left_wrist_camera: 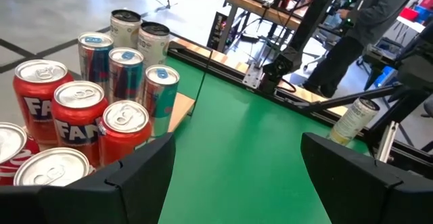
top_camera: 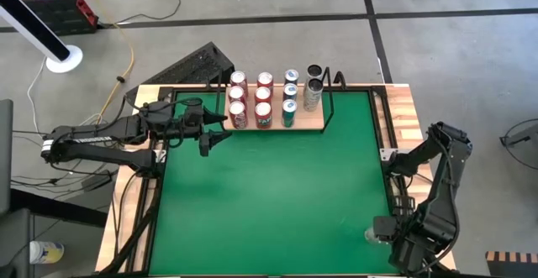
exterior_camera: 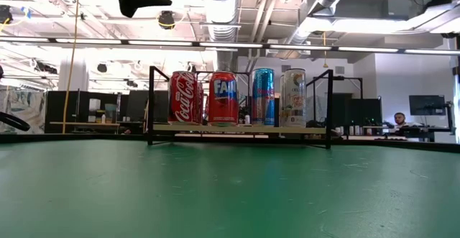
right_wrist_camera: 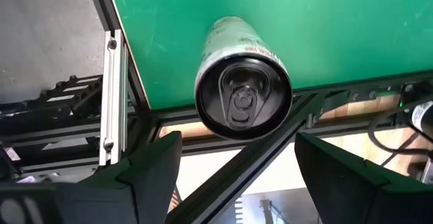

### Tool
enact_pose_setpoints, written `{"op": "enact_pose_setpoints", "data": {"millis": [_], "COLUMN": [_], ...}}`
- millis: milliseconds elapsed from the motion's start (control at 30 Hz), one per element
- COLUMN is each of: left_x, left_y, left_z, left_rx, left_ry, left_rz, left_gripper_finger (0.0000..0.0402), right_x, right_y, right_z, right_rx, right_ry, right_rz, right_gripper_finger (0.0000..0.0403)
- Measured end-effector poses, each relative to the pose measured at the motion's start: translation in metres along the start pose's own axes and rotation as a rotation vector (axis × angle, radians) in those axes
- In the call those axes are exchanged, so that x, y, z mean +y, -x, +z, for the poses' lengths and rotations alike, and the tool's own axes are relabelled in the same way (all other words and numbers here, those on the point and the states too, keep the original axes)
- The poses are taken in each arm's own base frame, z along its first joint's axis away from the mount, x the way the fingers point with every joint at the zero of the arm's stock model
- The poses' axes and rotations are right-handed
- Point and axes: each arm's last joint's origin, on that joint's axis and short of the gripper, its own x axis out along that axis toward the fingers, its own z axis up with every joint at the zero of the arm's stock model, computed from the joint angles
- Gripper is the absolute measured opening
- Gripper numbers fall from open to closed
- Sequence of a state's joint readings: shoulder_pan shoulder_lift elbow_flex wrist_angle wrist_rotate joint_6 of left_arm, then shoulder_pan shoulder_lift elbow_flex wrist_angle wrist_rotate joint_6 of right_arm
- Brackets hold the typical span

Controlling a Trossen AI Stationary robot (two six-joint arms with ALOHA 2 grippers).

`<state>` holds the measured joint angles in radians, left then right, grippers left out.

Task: Place canned beverage on shelf
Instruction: Put the white soda can on the shelf

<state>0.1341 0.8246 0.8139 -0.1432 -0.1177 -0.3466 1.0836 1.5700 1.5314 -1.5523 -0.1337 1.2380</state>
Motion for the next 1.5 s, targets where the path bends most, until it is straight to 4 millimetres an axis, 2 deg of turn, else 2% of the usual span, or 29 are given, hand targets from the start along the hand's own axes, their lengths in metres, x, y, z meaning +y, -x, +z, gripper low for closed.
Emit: {"op": "enact_pose_setpoints", "data": {"millis": [300, 600, 833, 1300, 1500], "left_x": [0.0, 0.0, 0.0, 0.001, 0.002], "left_y": [0.0, 0.0, 0.0, 0.0, 0.0], "left_z": [0.0, 0.0, -0.001, -0.003, -0.005], "left_rx": [0.001, 0.003, 0.013, 0.035, 0.054], "left_ry": [-0.031, -0.048, -0.05, -0.061, -0.07], "left_rz": [0.0, 0.0, 0.004, 0.011, 0.017], "left_gripper_finger": [0.0304, 0.0304, 0.0304, 0.0304, 0.0304], "right_x": [-0.004, -0.003, -0.001, 0.004, 0.001], "right_y": [0.002, 0.001, -0.014, -0.044, -0.048], "right_z": [0.007, 0.005, 0.002, 0.01, 0.014], "right_rx": [0.07, 0.003, 0.007, -0.024, -0.025], "right_ry": [-0.041, -0.008, 0.002, 0.003, -0.013], "right_rz": [0.02, -0.007, -0.024, 0.002, -0.01], "right_gripper_finger": [0.0343, 0.0379, 0.0398, 0.04, 0.039]}}
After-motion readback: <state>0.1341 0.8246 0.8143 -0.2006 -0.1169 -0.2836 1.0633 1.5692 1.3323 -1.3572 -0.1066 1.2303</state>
